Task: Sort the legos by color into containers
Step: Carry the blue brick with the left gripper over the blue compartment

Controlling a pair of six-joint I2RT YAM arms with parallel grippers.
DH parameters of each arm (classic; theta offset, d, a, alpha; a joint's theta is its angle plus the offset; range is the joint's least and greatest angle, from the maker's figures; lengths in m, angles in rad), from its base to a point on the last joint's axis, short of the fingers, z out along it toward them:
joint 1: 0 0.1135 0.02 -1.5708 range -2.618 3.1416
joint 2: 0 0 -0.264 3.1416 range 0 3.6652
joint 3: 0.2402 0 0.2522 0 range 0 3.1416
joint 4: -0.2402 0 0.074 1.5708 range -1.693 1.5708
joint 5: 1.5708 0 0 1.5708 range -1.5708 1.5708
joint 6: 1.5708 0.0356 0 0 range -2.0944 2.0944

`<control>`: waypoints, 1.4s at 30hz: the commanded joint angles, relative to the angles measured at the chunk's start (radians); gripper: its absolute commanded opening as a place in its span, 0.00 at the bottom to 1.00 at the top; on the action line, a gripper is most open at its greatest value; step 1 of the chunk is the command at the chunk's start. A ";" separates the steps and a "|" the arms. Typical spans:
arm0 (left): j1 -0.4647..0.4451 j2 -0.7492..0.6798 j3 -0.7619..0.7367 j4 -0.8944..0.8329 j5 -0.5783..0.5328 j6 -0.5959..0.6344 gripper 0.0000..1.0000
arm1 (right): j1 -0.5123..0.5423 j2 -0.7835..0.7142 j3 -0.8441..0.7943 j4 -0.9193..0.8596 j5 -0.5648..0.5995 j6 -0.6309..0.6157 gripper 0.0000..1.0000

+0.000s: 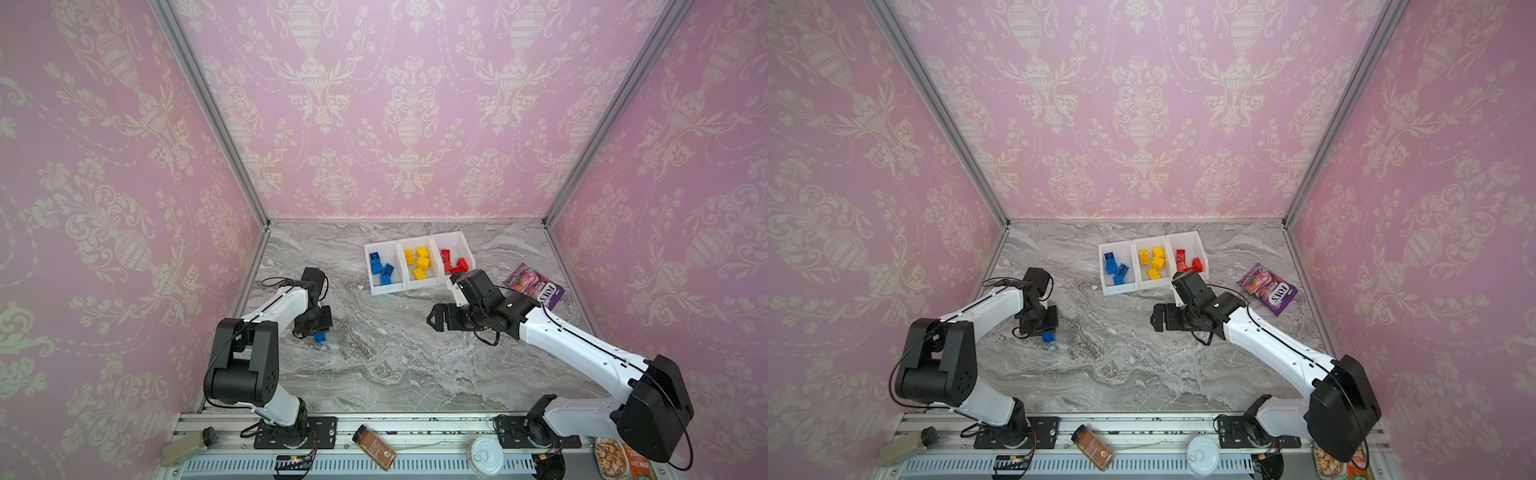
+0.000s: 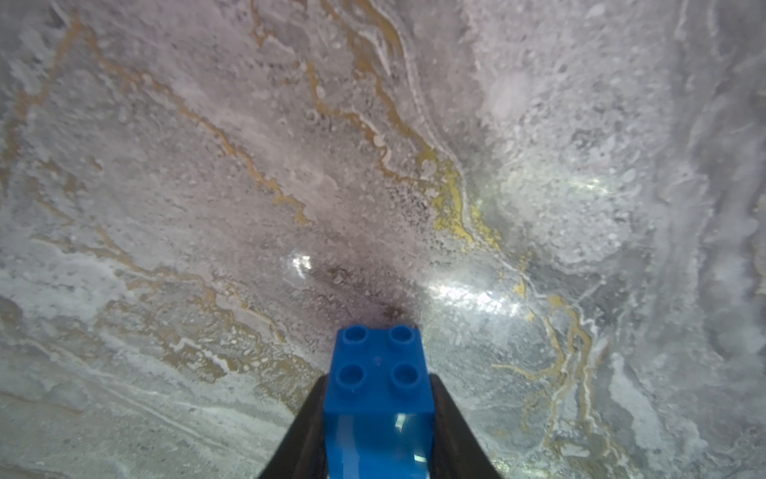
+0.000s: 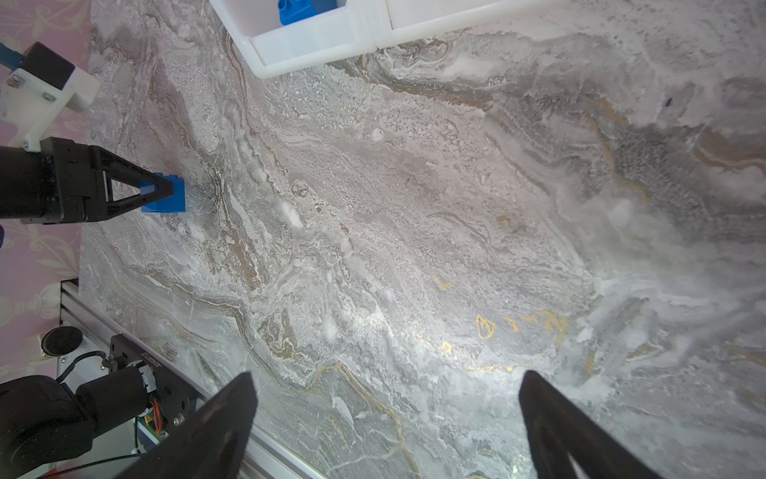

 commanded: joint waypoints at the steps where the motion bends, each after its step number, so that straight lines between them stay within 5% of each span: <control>1: 0.009 -0.037 -0.004 -0.007 0.044 -0.008 0.19 | -0.008 -0.030 -0.010 -0.006 0.003 0.001 1.00; 10: -0.026 -0.119 0.064 -0.041 0.098 -0.038 0.19 | -0.010 -0.033 -0.015 -0.015 0.014 0.005 1.00; 19: -0.202 -0.098 0.275 -0.087 0.055 -0.076 0.21 | -0.016 -0.039 -0.037 -0.005 0.014 0.012 1.00; 30: -0.350 0.135 0.655 -0.069 0.031 -0.046 0.21 | -0.017 -0.062 -0.057 0.007 0.016 0.015 1.00; 42: -0.358 0.472 0.953 0.026 0.031 0.023 0.22 | -0.017 -0.102 -0.069 0.001 0.022 0.042 1.00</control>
